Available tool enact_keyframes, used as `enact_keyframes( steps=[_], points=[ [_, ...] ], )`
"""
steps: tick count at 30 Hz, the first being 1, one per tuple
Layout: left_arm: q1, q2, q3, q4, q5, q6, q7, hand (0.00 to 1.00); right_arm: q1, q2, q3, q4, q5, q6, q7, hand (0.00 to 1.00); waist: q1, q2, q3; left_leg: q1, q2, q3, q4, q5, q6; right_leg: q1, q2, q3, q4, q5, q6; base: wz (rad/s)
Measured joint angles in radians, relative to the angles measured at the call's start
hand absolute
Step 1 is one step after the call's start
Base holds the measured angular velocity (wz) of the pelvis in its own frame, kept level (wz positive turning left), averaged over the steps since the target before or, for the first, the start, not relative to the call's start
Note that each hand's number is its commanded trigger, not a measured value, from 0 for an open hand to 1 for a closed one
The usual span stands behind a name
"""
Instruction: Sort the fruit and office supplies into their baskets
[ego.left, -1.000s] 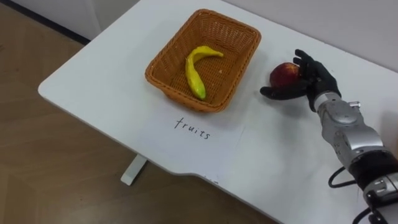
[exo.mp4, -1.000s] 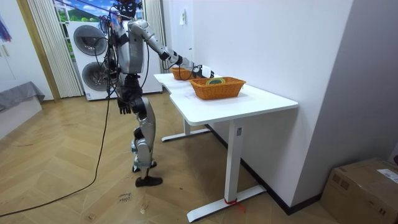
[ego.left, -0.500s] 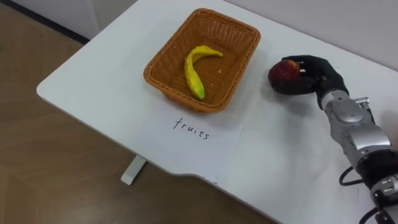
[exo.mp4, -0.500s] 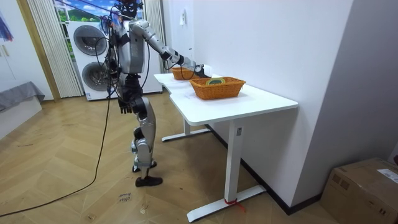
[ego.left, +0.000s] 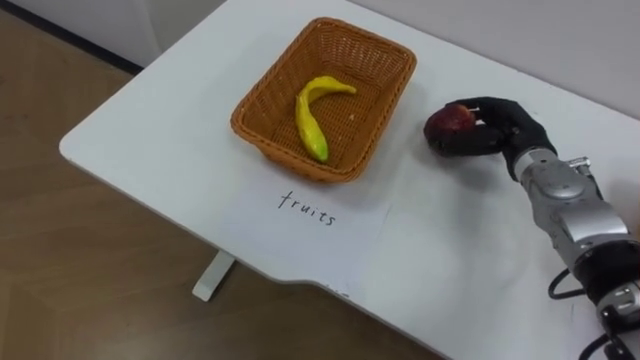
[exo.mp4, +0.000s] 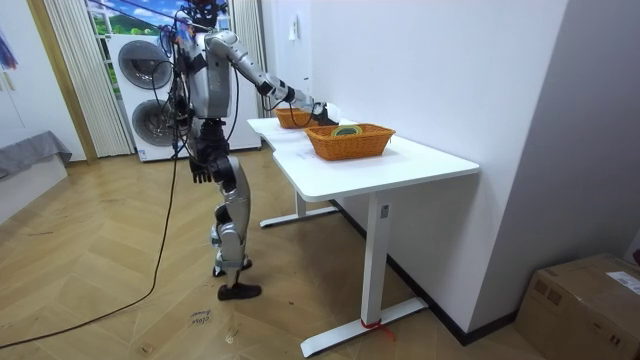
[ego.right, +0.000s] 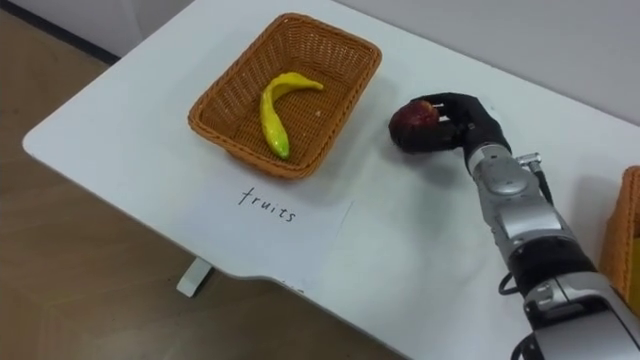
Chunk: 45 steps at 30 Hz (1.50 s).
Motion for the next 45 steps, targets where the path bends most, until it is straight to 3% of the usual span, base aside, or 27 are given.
enact_keyframes(
  steps=[1,7,15,22,26,31,34,37,40,41,45],
  points=[
    [0.000,0.002,0.008,-0.001,0.000,0.001,-0.003,0.00,0.000,-0.002,-0.001,-0.004,-0.009,0.000,0.000,1.00,0.000,-0.001,-0.0030,0.001,0.000,0.001,0.000,0.000,0.000,0.001,0.000,0.003,0.000,0.000,0.000,0.00],
    [-0.001,0.004,0.045,0.000,-0.001,0.001,-0.009,0.00,0.000,-0.007,-0.001,-0.046,-0.038,0.000,-0.001,1.00,-0.006,-0.001,-0.0032,0.026,0.001,0.001,-0.004,0.000,0.000,0.026,0.001,0.003,-0.004,0.000,0.000,0.00],
    [0.019,-0.003,0.046,-0.003,0.005,0.004,-0.009,0.00,0.000,-0.010,-0.026,-0.100,-0.076,0.000,-0.001,1.00,-0.028,-0.002,-0.0051,0.076,0.000,0.000,-0.015,0.000,0.000,0.076,-0.003,0.003,-0.014,0.000,0.000,0.00],
    [0.029,-0.006,0.063,-0.004,0.005,0.010,-0.001,0.00,0.001,-0.018,-0.072,-0.157,-0.136,0.026,-0.003,1.00,-0.056,0.005,-0.0082,0.098,0.000,0.002,-0.018,0.000,0.000,0.096,-0.001,0.009,-0.015,0.000,0.000,0.00],
    [0.029,-0.010,0.069,-0.016,0.004,0.013,-0.001,0.00,0.001,-0.028,-0.083,-0.313,-0.169,0.055,-0.009,1.00,-0.087,0.008,-0.0116,0.100,0.000,0.004,-0.017,0.000,0.000,0.101,0.001,0.011,-0.016,0.000,0.000,-0.01],
    [0.026,-0.020,0.084,-0.004,0.005,0.012,-0.002,0.00,0.002,-0.036,-0.079,-0.421,-0.192,0.056,0.008,1.00,-0.075,0.018,-0.0161,0.172,0.002,0.011,-0.043,-0.001,0.001,0.159,0.002,0.021,-0.018,-0.003,0.004,-0.05],
    [0.028,-0.019,0.091,-0.004,0.007,0.022,-0.011,0.00,0.002,-0.031,-0.077,-0.426,-0.201,0.067,0.015,1.00,-0.070,0.007,-0.0241,0.186,0.001,0.005,-0.048,-0.001,0.001,0.172,-0.002,0.020,-0.017,-0.006,0.008,0.04],
    [0.031,-0.023,0.105,-0.010,0.007,0.036,-0.036,0.00,0.002,-0.024,-0.077,-0.446,-0.259,0.093,0.028,1.00,-0.056,-0.003,-0.0258,0.185,0.000,0.004,-0.045,-0.001,0.001,0.173,-0.001,0.026,-0.017,-0.006,0.008,0.01],
    [0.046,-0.023,0.119,-0.023,0.007,0.052,-0.049,0.00,0.003,-0.004,-0.077,-0.486,-0.305,0.112,0.045,1.00,-0.050,-0.009,-0.0205,0.182,-0.004,0.000,-0.037,-0.005,-0.003,0.173,-0.002,0.031,-0.017,-0.009,0.008,0.02],
    [0.049,-0.023,0.124,-0.023,0.007,0.057,-0.050,0.00,0.003,0.004,-0.077,-0.497,-0.317,0.119,0.049,1.00,-0.049,-0.012,-0.0151,0.180,-0.008,-0.004,-0.035,-0.006,-0.004,0.174,-0.003,0.032,-0.017,-0.013,0.007,0.06],
    [0.053,-0.023,0.124,-0.023,0.007,0.072,-0.049,0.00,0.003,0.038,-0.076,-0.515,-0.338,0.131,0.063,1.00,-0.022,-0.015,-0.0137,0.180,-0.012,-0.005,-0.032,-0.006,-0.002,0.172,-0.010,0.031,-0.014,-0.020,0.009,0.01]
  ],
)
